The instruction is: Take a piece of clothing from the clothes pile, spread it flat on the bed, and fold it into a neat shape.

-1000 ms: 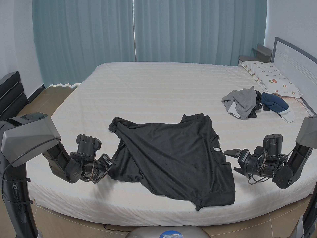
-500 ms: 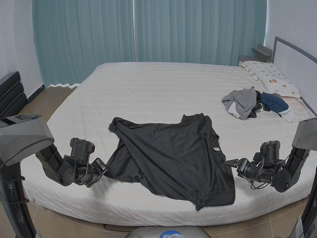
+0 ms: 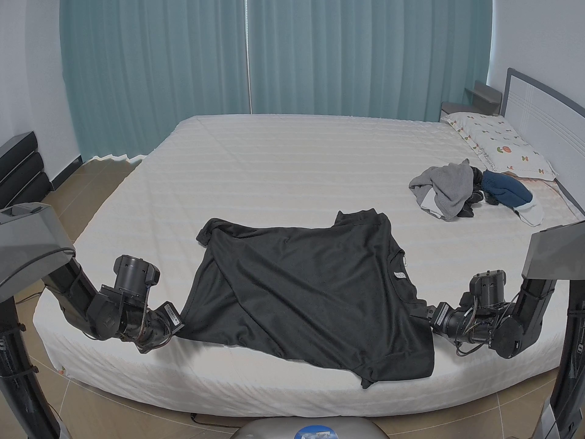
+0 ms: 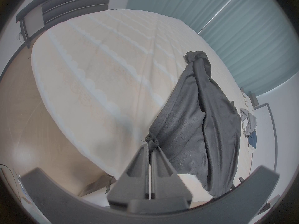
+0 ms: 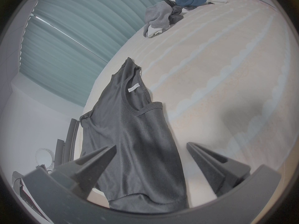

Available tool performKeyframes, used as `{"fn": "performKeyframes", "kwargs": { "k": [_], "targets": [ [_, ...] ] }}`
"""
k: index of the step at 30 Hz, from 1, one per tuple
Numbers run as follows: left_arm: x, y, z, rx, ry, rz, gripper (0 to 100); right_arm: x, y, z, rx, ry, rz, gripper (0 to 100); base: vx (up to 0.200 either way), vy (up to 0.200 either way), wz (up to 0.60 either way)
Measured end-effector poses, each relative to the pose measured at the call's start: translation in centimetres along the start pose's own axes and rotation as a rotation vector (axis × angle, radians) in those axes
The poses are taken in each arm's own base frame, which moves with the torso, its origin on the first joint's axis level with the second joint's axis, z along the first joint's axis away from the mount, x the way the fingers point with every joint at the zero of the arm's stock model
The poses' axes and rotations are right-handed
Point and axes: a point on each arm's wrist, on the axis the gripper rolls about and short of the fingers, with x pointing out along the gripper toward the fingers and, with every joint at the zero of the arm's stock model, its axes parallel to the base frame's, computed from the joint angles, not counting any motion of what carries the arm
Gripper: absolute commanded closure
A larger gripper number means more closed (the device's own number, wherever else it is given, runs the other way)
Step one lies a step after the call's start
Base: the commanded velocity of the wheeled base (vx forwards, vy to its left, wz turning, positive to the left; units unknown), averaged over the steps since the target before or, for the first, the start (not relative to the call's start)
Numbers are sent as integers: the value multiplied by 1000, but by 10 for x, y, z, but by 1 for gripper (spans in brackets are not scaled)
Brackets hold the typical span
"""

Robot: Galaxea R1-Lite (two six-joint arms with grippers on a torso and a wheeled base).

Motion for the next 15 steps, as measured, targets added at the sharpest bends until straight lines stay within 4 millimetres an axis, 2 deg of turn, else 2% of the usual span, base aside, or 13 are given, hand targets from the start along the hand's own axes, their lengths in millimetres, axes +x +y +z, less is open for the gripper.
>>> {"fn": "performKeyframes", "kwargs": {
  "k": [5,9,15],
  "targets": [
    [-6,2,5,-5,-17,-6,100,10,-4,4,6,-7,-6,100,0,0,0],
    [-11,2,7,-7,-27,-12,100,12,-2,16,10,-48,11,100,0,0,0],
    [-16,3,7,7,-33,-17,100,15,11,40,2,-106,46,100,0,0,0]
  ]
}}
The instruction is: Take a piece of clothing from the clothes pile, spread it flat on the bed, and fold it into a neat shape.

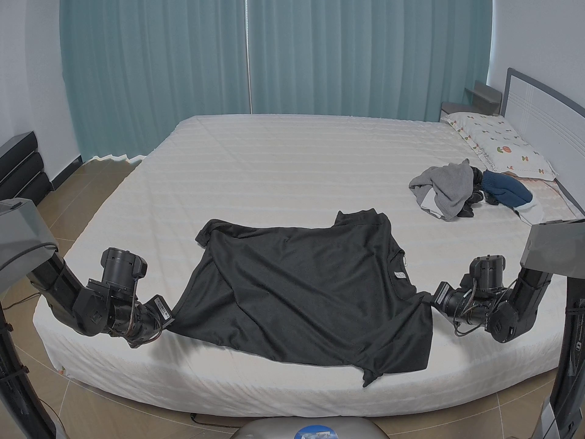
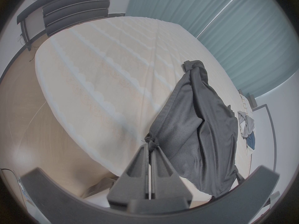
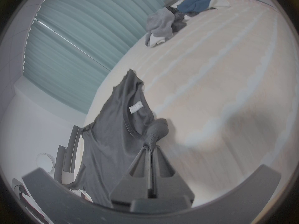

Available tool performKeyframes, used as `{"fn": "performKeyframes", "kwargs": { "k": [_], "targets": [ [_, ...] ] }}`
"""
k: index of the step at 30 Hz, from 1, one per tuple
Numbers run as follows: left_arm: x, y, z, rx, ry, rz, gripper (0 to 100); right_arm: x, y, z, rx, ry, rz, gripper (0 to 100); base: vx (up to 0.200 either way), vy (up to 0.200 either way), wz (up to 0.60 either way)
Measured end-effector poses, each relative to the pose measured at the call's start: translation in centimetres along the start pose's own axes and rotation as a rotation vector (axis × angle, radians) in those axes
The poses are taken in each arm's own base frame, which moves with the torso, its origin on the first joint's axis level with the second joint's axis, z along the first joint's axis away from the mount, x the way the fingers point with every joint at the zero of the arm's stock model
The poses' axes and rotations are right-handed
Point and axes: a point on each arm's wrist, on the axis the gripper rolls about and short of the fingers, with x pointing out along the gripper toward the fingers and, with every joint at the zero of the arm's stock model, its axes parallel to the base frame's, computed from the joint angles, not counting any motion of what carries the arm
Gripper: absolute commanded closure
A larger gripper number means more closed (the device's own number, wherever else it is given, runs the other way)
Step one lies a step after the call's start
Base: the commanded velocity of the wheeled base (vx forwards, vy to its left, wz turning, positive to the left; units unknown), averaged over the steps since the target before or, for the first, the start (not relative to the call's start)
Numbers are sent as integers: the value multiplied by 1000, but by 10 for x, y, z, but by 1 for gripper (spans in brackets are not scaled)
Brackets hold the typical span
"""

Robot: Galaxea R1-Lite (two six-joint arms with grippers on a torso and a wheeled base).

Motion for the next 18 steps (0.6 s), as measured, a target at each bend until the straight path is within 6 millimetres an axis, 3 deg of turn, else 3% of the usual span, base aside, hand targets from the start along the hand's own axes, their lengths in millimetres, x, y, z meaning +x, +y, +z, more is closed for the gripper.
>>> {"fn": "performKeyframes", "kwargs": {
  "k": [9,18],
  "targets": [
    [-1,1,-1,4,0,-1,100,19,30,36,-19,-71,72,100,0,0,0],
    [0,2,1,-1,-4,-1,100,53,52,50,-46,-112,116,100,0,0,0]
  ]
}}
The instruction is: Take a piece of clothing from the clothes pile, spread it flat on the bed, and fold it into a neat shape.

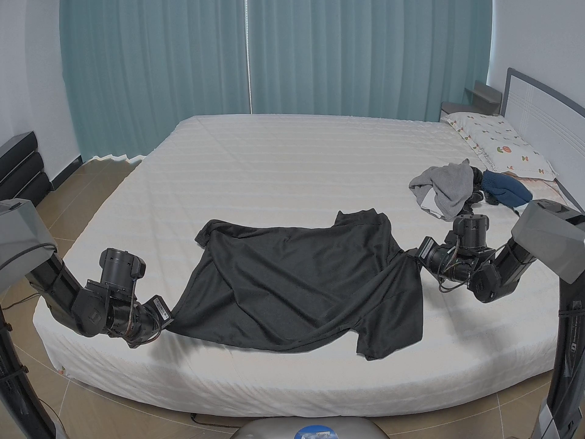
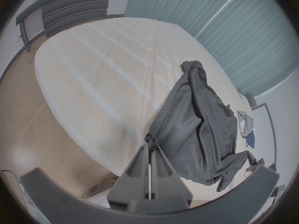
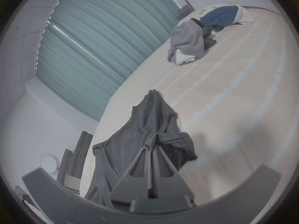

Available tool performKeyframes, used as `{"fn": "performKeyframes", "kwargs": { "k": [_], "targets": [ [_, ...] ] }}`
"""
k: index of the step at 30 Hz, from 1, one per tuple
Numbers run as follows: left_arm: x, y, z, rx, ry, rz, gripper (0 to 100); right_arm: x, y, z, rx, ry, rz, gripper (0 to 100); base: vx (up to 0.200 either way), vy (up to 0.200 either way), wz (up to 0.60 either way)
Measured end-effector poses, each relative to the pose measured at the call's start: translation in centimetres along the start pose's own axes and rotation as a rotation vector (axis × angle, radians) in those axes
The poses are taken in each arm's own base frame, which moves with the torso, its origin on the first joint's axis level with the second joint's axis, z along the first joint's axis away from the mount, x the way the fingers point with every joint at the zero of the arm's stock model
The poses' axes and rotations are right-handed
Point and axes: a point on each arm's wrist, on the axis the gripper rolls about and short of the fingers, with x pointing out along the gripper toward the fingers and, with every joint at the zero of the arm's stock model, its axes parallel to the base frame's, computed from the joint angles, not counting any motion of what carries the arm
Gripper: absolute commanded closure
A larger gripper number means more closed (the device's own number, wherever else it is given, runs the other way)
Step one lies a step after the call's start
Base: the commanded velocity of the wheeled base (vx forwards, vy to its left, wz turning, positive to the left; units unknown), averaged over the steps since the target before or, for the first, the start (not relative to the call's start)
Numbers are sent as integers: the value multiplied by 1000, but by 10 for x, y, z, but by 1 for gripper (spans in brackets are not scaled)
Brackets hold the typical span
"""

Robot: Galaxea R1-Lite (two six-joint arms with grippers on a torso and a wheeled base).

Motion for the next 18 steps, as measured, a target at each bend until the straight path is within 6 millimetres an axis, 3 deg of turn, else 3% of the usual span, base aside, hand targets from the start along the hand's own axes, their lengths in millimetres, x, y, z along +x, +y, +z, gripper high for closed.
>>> {"fn": "performKeyframes", "kwargs": {
  "k": [6,7,13,18],
  "targets": [
    [3,0,0,-1,4,5,100,29,2,1,-11,-51,2,100,0,0,0],
    [4,1,0,0,6,7,100,34,3,1,-12,-62,3,0,0,0,0],
    [9,2,-1,0,15,17,100,49,-2,-10,-18,-51,-4,0,0,0,0],
    [10,3,-1,-1,18,20,100,40,-9,-14,-12,-9,-20,0,0,0,0]
  ]
}}
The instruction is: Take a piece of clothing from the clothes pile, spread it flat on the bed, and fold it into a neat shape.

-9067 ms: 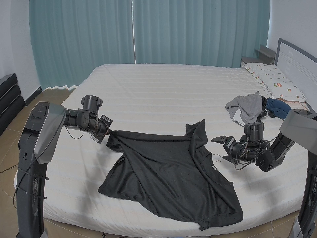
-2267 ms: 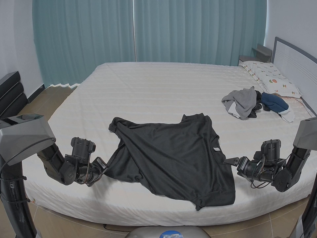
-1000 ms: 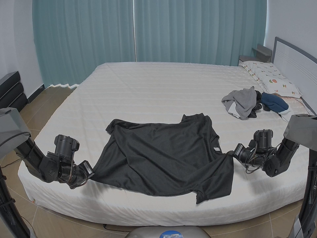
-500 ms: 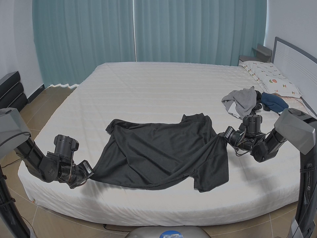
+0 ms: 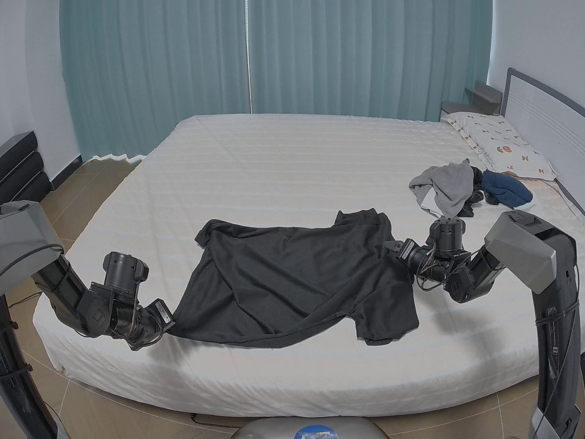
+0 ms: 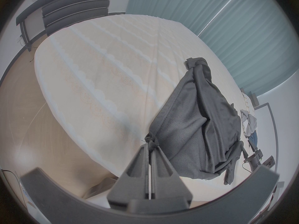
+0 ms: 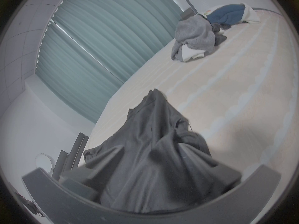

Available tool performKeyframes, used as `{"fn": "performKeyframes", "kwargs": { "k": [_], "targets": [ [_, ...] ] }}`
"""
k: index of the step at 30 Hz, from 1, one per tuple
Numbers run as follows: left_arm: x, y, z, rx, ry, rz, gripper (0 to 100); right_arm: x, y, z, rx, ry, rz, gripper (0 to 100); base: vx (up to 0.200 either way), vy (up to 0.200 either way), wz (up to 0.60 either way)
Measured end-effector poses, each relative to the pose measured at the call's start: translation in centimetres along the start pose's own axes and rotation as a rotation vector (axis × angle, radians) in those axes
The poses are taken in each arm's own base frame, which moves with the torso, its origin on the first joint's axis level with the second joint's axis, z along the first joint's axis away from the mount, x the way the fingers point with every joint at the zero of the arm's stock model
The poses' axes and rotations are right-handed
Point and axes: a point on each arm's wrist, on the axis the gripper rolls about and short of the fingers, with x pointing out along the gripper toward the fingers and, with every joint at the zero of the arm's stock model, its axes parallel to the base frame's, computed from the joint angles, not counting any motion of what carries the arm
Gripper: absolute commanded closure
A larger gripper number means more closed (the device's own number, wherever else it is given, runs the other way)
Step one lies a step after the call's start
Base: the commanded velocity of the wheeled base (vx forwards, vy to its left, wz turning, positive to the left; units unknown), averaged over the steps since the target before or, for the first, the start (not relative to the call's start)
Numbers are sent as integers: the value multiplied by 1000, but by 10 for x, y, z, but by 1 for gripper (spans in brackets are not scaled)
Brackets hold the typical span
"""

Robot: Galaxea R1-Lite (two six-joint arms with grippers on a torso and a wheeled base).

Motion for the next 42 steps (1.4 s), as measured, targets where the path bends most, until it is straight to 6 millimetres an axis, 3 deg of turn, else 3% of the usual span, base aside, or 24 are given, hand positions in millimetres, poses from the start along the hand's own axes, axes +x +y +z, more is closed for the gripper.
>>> {"fn": "performKeyframes", "kwargs": {
  "k": [8,15,21,29,39,40,42],
  "targets": [
    [-1,1,-1,0,2,1,100,-43,-11,7,42,69,-58,0,0,0,0],
    [-2,1,-2,5,7,4,100,-89,-19,-12,77,166,-120,0,0,0,0],
    [-6,2,-3,25,8,4,100,-122,-15,-35,149,256,-146,0,0,0,0],
    [-8,3,-4,37,8,3,100,-130,-1,-56,160,320,-146,0,0,0,0],
    [-9,3,-5,39,10,2,100,-112,4,-73,118,307,-194,0,0,0,0],
    [-9,3,-5,39,9,2,100,-109,4,-73,116,304,-193,100,0,0,0],
    [-9,3,-5,39,9,2,100,-105,3,-74,115,303,-195,100,0,0,0]
  ]
}}
